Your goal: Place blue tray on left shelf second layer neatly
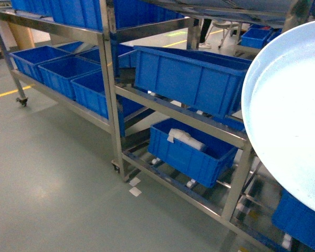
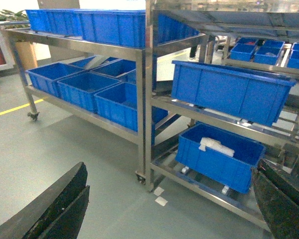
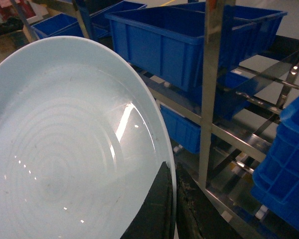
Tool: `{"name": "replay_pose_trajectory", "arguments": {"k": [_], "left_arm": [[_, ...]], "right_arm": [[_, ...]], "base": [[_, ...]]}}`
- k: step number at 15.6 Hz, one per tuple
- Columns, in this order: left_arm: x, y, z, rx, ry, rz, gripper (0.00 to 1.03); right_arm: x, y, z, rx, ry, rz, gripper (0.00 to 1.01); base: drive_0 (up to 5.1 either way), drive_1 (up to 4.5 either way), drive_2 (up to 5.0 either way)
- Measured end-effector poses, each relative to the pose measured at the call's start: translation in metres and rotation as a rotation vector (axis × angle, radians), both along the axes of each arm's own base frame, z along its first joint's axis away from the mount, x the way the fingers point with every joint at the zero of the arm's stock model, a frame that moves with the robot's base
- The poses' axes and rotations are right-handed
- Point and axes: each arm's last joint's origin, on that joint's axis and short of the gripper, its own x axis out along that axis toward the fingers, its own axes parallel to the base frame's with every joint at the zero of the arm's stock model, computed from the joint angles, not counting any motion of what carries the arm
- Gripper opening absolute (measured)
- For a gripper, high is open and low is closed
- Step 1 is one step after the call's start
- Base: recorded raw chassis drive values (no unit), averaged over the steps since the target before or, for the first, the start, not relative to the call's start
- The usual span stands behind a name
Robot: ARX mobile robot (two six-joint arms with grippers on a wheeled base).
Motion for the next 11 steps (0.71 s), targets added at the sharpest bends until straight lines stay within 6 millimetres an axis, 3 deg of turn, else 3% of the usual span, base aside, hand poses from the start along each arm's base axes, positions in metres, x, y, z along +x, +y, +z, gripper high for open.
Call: {"name": "replay_pose_trajectory", "arguments": {"k": [11], "left_arm": [[0.0000,0.0000,0.0001,0.000,-0.001,0.000,0.98]], "right_arm": [[-0.0001,0.0000,-0.0002,0.000,0.002,0.000,0.02]], "base": [[-1.5,-1.54,-1.5]]}}
